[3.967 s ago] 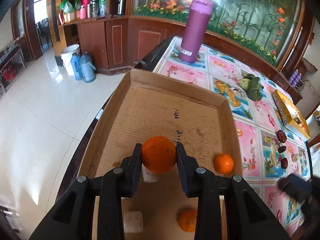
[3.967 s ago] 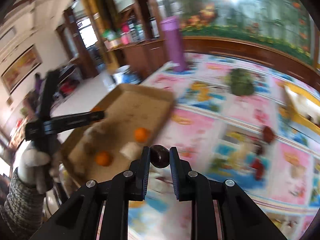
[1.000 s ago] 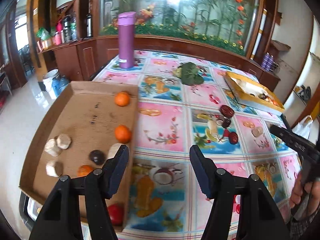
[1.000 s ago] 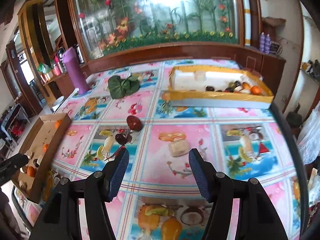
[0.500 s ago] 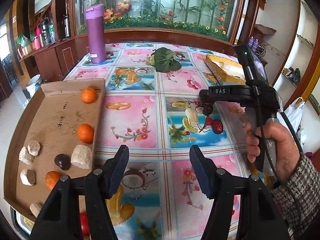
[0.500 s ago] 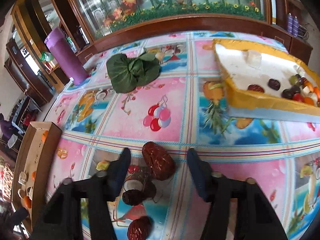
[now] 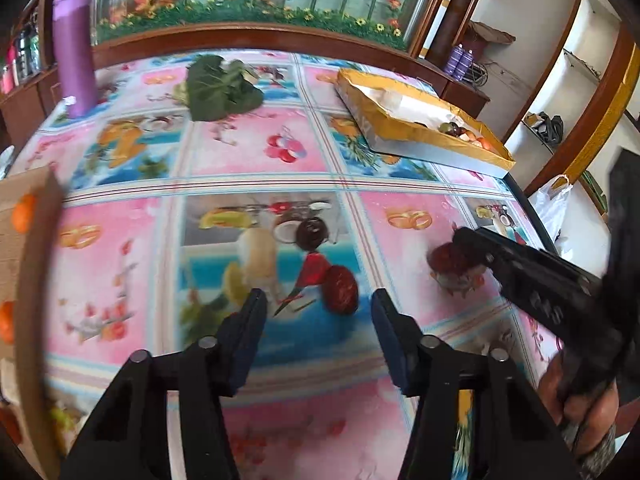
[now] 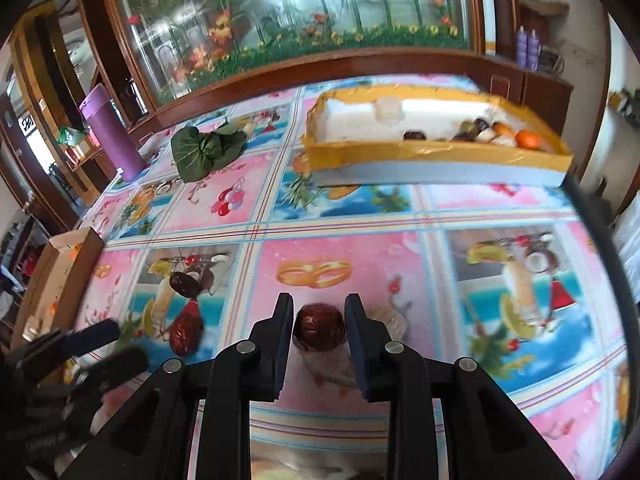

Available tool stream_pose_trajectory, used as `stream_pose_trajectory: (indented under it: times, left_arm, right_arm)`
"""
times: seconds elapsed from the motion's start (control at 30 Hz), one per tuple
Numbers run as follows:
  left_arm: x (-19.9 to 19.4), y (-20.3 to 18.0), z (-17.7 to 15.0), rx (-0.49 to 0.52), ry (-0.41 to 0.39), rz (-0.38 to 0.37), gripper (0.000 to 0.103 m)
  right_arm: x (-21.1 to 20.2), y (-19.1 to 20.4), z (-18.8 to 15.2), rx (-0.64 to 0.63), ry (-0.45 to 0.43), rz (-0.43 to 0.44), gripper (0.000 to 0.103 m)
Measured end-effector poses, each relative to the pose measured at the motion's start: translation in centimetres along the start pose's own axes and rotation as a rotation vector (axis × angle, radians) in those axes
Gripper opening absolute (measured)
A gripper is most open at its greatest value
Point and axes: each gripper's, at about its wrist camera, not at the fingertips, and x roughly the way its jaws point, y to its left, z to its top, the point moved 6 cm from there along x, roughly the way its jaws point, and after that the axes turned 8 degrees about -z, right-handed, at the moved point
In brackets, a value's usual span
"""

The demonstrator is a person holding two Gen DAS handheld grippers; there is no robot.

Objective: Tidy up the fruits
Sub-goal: 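Grasp a red date with the right tool while the left tool grasps another date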

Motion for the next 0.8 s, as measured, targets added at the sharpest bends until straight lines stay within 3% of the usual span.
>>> stream_pose_trajectory:
  times: [0.1, 0.3, 0.33, 0.4, 0.63, 0.73, 0.8]
  left_arm:
    - [1.6, -0.5, 0.2, 0.016, 0.012, 0.018, 0.038]
    - [2.1, -0.7, -0.2, 0.054, -0.020, 0.016, 0.021]
    - [2.1, -0.7, -0.2, 0.058, -0.027, 0.014, 0.020]
    - [1.9, -0.7, -0.3, 0.058, -0.032, 0.001, 0.020]
    - [0.8, -0.4, -0.3, 0.053, -0.077, -0.019, 0.020]
    - [0.3, -0.5, 0.0, 0.053, -0.092, -0.029, 0.020]
    - [0.2, -0.4, 0.0, 0.052, -0.095, -0.031, 0.020]
  right_arm:
    - [-0.3, -0.1, -0.5, -0.023, -0.030, -0.003, 0.028]
    - [0.4, 1.2, -0.9, -0.059, -0.006, 0.031, 0.028]
    - [0.6, 1.5, -1.1, -0.061, -0.001, 0.032, 0.028]
    - [0.9, 1.6, -1.3, -0.056, 0.013, 0.047, 0.011]
    - [-2.0, -2.8, 1.1, 0.164, -0.083, 0.161, 0.012]
    - [-2.1, -5.1, 1.5, 0.247, -0.079, 0.192, 0.013]
    - [-1.6, -5.4, 1.3, 0.252, -0.050, 0.183, 0.027]
